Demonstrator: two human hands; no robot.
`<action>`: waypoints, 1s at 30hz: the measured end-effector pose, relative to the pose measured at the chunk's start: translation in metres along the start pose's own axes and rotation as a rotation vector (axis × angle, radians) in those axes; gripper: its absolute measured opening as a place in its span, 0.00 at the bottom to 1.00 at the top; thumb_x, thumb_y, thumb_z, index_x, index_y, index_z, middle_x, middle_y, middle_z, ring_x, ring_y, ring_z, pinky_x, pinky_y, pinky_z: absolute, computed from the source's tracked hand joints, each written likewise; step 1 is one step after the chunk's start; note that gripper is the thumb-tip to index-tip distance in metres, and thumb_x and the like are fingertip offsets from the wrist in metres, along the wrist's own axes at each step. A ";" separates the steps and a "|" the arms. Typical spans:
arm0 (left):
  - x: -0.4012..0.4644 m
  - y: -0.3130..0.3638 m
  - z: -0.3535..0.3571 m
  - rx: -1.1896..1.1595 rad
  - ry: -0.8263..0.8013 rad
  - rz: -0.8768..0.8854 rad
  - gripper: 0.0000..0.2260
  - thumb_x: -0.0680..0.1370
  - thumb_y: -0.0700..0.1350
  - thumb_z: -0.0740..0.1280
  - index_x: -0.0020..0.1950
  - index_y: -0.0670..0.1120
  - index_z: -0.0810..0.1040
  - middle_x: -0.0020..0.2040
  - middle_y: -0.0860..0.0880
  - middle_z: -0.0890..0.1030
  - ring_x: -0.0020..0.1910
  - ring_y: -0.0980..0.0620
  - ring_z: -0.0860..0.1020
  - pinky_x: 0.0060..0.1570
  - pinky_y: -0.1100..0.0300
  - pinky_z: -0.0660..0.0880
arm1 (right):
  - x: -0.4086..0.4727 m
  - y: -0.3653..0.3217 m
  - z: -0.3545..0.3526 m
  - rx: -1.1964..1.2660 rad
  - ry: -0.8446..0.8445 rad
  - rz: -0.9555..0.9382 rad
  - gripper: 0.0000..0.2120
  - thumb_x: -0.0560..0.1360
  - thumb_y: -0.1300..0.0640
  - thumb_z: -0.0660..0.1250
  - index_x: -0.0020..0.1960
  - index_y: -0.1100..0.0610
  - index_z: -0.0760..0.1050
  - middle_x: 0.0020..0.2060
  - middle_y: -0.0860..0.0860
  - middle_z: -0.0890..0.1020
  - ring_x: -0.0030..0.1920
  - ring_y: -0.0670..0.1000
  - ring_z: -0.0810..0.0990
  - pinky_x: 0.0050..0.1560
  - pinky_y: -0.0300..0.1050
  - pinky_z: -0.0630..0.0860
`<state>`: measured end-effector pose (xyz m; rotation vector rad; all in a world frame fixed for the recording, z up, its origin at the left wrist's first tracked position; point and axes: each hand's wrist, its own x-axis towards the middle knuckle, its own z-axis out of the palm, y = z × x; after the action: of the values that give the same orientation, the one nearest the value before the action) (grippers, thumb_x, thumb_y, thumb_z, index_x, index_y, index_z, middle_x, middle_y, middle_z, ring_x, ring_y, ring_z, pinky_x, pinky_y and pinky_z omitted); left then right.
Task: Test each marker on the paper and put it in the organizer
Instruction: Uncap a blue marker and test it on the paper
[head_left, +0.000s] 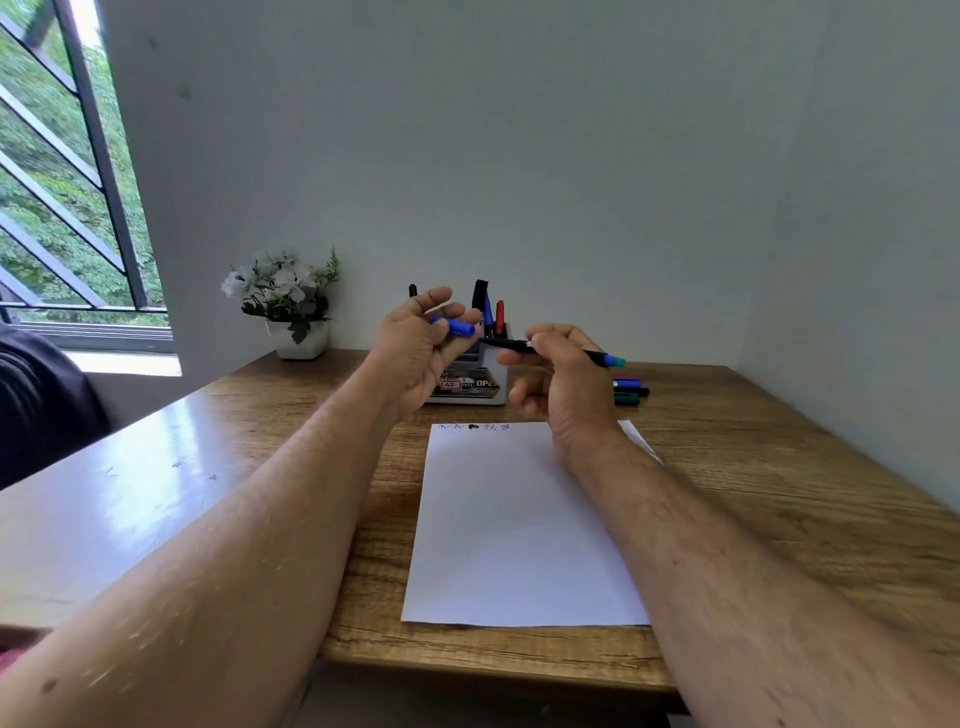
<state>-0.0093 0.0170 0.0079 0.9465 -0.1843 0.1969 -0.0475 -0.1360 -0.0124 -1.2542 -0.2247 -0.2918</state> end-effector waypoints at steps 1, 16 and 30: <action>-0.001 0.000 0.000 -0.008 0.003 -0.002 0.15 0.82 0.28 0.52 0.62 0.39 0.72 0.53 0.41 0.77 0.55 0.43 0.82 0.50 0.53 0.82 | 0.001 0.000 0.000 0.013 0.002 0.001 0.07 0.80 0.59 0.63 0.44 0.54 0.75 0.42 0.59 0.86 0.23 0.51 0.75 0.24 0.38 0.68; -0.007 -0.001 0.001 0.055 -0.111 -0.059 0.17 0.81 0.28 0.53 0.66 0.39 0.72 0.47 0.42 0.81 0.46 0.48 0.85 0.41 0.59 0.82 | 0.006 0.006 0.001 -0.037 0.016 0.012 0.06 0.80 0.55 0.66 0.51 0.58 0.79 0.42 0.53 0.88 0.23 0.50 0.78 0.24 0.39 0.71; 0.005 -0.001 -0.013 0.027 0.027 0.068 0.06 0.78 0.39 0.68 0.54 0.42 0.75 0.47 0.42 0.83 0.42 0.51 0.84 0.36 0.64 0.80 | 0.002 0.002 0.002 -0.045 -0.080 -0.001 0.09 0.81 0.61 0.63 0.55 0.55 0.81 0.46 0.55 0.87 0.28 0.51 0.81 0.25 0.40 0.75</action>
<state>-0.0036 0.0275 0.0010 0.9651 -0.1890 0.2750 -0.0446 -0.1342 -0.0128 -1.3121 -0.2887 -0.2493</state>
